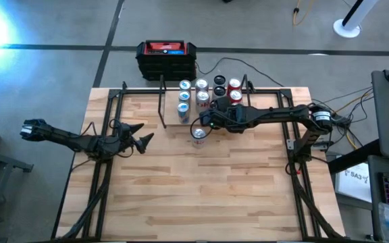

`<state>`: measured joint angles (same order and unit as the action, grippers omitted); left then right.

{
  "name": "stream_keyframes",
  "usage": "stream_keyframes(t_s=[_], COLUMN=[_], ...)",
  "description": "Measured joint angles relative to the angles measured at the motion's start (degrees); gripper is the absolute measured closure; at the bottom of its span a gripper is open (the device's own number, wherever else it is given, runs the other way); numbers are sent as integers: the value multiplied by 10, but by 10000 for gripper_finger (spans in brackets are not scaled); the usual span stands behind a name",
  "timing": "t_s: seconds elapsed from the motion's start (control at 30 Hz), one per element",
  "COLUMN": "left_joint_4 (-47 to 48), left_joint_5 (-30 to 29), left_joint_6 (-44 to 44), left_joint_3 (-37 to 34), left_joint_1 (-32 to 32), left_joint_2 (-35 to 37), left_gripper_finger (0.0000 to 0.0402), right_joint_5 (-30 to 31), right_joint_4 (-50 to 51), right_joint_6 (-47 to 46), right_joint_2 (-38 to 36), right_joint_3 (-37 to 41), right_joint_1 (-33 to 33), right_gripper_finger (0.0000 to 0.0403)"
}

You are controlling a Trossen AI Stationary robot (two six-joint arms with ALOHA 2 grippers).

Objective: Place canned beverage on shelf
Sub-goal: Put the white pink soda can on the shelf aligned with the other white pink soda can

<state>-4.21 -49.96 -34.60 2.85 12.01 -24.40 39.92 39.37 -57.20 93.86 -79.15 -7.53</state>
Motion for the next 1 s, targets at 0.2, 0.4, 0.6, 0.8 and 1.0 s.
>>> stream_keyframes(t_s=[0.2, 0.4, 0.6, 0.8, 1.0], left_joint_4=[0, 0, 0, 0, 0], left_joint_5=[0, 0, 0, 0, 0], left_joint_6=[0, 0, 0, 0, 0], left_joint_3=[0, 0, 0, 0, 0], left_joint_1=[0, 0, 0, 0, 0], left_joint_2=[0, 0, 0, 0, 0], left_gripper_finger=[3, 3, 3, 3, 3], right_joint_5=[5, 22, 21, 21, 21], right_joint_4=[-11, -7, 0, 11, 7], right_joint_6=[-2, 2, -21, -31, -44], right_joint_2=[0, 0, 0, 0, 0], right_joint_3=[0, 1, 1, 3, 3], right_joint_1=[0, -1, -10, -15, -15], right_gripper_finger=[119, 119, 119, 119, 93])
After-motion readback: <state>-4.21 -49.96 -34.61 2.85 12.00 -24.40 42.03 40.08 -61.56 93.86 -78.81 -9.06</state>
